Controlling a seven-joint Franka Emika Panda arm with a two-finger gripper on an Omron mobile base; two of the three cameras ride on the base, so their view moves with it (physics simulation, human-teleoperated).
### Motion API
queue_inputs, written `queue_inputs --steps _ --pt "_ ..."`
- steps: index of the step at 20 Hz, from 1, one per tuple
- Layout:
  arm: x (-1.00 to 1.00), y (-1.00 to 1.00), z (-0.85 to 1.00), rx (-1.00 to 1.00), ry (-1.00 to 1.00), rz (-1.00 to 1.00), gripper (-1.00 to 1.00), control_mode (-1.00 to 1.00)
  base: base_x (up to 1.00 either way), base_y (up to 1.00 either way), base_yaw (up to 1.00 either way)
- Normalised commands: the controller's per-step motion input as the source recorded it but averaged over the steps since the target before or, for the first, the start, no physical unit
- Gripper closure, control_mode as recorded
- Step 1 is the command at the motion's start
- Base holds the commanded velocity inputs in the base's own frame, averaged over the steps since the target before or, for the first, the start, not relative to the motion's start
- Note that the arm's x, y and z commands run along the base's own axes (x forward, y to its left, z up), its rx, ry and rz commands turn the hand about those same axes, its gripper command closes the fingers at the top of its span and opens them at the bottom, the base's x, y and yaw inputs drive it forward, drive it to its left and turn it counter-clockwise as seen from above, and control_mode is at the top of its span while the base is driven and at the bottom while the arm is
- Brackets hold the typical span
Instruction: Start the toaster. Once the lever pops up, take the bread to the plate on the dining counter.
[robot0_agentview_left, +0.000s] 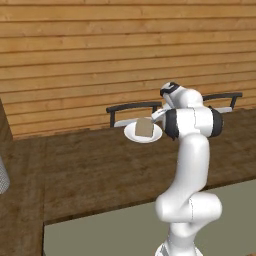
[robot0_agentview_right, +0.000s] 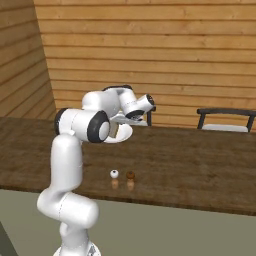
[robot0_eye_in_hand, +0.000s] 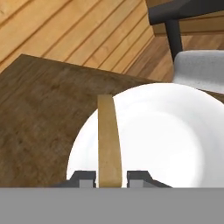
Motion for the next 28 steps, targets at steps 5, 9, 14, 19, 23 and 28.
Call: queue_inputs --steps 5,9,14,19,23,28 --pt "0.0 0.01 -0.01 -0.02 0.0 -0.01 1.0 -1.0 0.0 0.0 0.0" --pt "0.0 0.0 0.0 -0.01 0.0 -0.01 1.0 -1.0 0.0 0.0 0.0" --pt "0.0 0.0 0.0 -0.01 0.0 -0.01 -1.0 -1.0 0.0 0.0 0.0" --pt "0.0 0.0 0.0 0.0 0.0 -0.01 -1.0 -1.0 0.0 0.0 0.0" --pt "-0.09 -0.14 0.0 -0.01 0.0 -0.01 -1.0 -1.0 0.0 0.0 0.0" --pt "-0.24 -0.21 0.16 -0.05 0.0 -0.01 -1.0 -1.0 0.0 0.0 0.0"
